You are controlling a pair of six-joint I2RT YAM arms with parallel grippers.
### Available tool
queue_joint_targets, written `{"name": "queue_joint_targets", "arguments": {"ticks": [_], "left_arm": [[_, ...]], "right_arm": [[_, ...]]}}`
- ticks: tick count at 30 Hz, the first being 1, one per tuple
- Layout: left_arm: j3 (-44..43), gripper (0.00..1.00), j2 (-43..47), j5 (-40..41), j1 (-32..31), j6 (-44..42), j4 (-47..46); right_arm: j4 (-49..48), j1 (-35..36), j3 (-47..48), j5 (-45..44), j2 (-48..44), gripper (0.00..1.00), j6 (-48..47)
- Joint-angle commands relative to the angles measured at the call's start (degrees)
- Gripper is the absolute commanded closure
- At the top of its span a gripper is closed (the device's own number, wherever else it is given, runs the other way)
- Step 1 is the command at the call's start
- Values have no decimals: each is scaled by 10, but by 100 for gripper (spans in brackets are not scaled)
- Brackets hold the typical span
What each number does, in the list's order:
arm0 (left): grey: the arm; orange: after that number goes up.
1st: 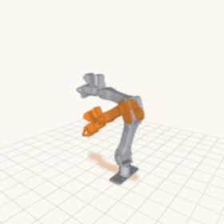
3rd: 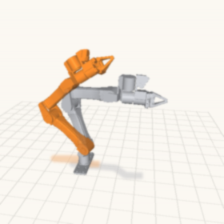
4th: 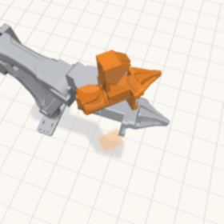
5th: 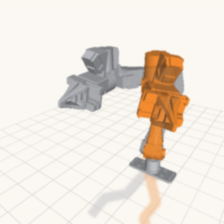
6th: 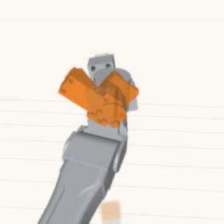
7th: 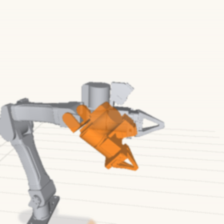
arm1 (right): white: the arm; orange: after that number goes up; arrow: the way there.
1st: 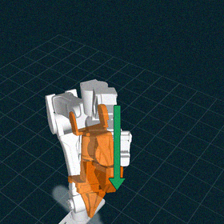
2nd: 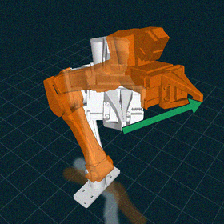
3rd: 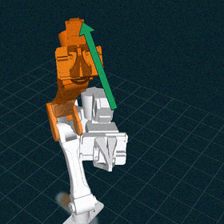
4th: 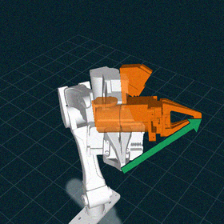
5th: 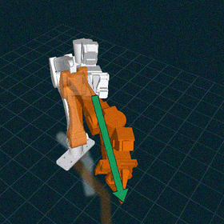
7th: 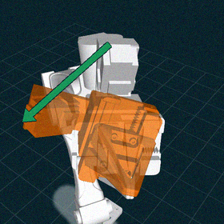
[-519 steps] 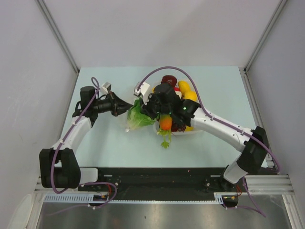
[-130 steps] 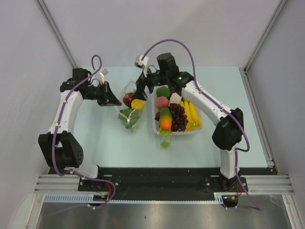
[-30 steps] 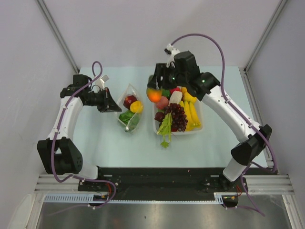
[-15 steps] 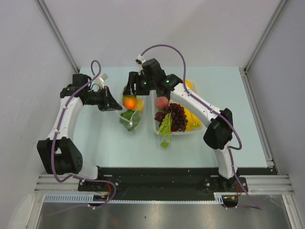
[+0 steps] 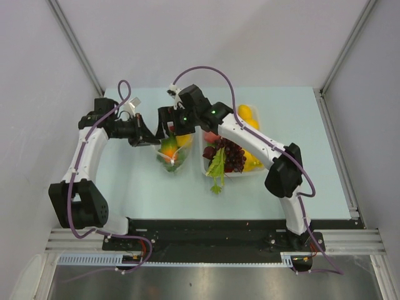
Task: Place the food in the zip-top bag and seal the zipper
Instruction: Place the fake fruit in the zipper food storage bag, then pick up the fake fruit from the bin.
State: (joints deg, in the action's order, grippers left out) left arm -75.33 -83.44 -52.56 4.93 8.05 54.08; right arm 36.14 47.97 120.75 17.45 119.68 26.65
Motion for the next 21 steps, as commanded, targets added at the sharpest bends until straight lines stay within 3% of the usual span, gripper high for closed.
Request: {"name": "queue_joint_targets", "arguments": {"ticks": [1,7,10,11,15,18,21], "left_arm": [[6,99,28,-13,3,-3,-13],[4,99,36,-4,2,-14,-9],[6,99,42,2,3,-19,-8],[7,99,45,2,2,-21,-9],[15,99,48,3,2,-21,-18],[19,99,43,3,3,-21,-21],[18,99,42,5,2,-24,-21]], "right_arm": [[-13,5,-2,53,-46,0,-44],[-34,-79,-45,172,-116,0,-141],[-20,-129,-136,225,-179,0,-264],[-12,-137,-160,234,-195,2,-350],[16,-154,-307,225,-275,3,-559],[19,-148,-331,225,-264,4,-641],[-1,-133,-332,212,-231,11,-677]]}}
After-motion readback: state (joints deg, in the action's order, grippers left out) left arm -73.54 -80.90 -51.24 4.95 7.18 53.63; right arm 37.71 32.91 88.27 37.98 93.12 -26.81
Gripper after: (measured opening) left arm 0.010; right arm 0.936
